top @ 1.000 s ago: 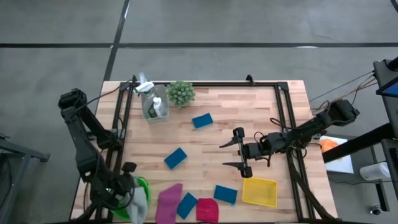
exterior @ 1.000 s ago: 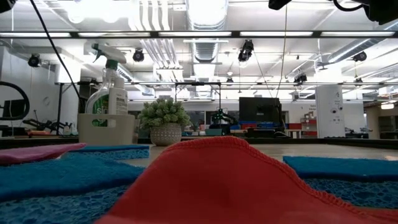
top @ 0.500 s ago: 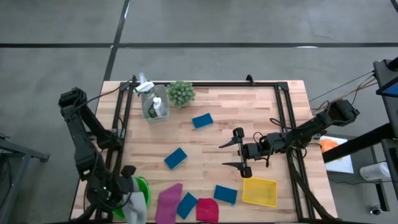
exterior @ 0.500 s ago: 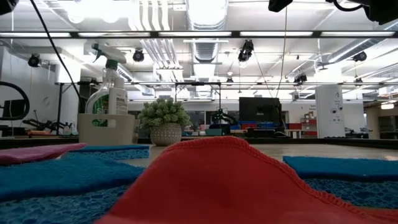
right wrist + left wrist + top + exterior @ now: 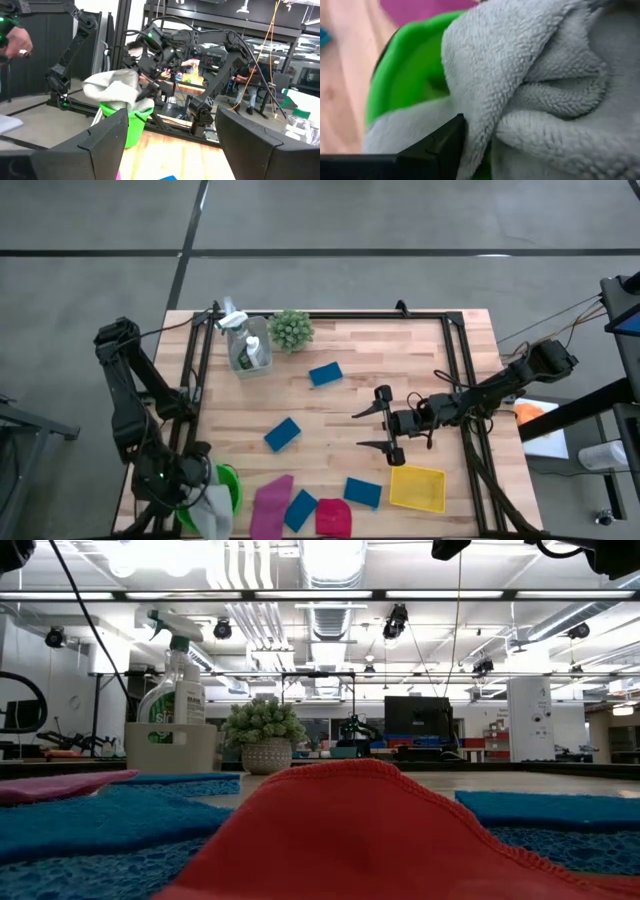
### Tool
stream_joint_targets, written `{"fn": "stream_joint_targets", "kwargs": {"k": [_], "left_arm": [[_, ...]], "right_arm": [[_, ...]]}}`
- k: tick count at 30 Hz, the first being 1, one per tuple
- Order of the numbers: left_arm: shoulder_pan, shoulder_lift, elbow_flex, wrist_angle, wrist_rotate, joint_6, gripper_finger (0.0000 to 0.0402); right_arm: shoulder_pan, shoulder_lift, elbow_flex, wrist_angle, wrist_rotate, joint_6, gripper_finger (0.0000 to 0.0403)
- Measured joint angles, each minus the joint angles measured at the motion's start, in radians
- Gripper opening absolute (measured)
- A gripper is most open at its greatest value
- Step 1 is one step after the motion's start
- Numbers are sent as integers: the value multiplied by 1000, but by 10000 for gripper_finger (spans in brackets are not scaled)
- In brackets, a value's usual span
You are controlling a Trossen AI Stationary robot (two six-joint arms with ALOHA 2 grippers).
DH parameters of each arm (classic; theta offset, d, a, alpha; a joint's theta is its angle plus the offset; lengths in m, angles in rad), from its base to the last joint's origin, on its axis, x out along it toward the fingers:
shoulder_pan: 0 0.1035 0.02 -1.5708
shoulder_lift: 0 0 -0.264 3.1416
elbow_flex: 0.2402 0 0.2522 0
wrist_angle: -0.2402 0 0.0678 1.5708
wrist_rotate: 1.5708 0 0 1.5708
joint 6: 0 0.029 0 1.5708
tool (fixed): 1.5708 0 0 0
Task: Pick & Place Kitchen Items
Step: Put the gray towel into the green bucket
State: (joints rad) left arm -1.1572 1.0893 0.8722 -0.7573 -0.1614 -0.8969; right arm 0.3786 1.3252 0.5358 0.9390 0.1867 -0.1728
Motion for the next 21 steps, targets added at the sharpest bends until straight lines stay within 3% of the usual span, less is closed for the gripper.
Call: {"fn": "stream_joint_targets", "kwargs": {"k": [12,21], "left_arm": [[0,-15,13,-70,1,-95,207],[0,-15,61,-94,92,-99,207]], "right_arm": [[0,0,0,-5,0,-2,291],[0,0,0,-15,0,1,291]]}}
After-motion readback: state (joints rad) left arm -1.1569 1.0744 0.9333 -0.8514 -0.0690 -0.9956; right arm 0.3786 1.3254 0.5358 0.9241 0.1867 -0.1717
